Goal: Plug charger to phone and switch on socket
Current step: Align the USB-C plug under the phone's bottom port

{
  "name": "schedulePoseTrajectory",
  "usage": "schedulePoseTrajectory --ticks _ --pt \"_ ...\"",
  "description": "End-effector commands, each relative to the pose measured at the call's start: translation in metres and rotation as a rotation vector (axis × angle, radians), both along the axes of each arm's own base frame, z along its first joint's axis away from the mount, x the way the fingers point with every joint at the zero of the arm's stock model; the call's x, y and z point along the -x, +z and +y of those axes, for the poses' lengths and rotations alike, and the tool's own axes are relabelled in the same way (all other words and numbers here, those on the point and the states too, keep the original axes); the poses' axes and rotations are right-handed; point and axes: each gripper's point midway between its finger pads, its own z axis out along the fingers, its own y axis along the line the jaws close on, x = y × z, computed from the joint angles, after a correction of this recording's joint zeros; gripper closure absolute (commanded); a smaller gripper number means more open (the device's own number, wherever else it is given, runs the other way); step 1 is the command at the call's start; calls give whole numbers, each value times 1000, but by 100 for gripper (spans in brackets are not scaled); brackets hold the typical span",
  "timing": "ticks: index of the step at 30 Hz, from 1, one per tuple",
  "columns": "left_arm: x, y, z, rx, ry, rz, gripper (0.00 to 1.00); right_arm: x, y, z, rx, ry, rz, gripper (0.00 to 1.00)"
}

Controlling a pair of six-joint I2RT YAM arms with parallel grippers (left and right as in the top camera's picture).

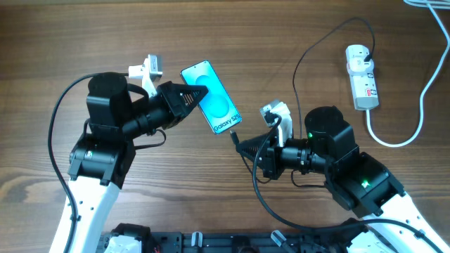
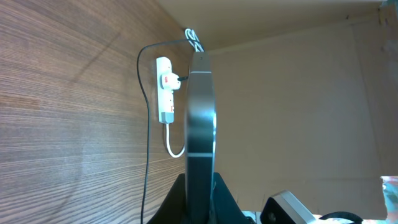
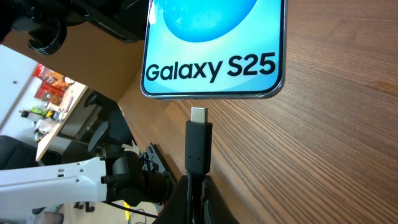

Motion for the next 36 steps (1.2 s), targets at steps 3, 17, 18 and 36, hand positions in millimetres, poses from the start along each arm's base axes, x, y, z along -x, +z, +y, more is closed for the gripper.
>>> schedulePoseTrajectory --ticks 3,17,18,36 --pt "3 11 -1 16 -20 -26 96 -1 3 0 -2 -4 -16 96" --pt "3 10 -1 16 -20 -26 96 -4 3 3 -13 -7 -4 96" --pt "3 10 -1 16 -20 -26 96 -4 2 3 -12 -5 0 96" --pt "4 9 -1 14 -20 -17 96 0 0 3 -10 11 18 96"
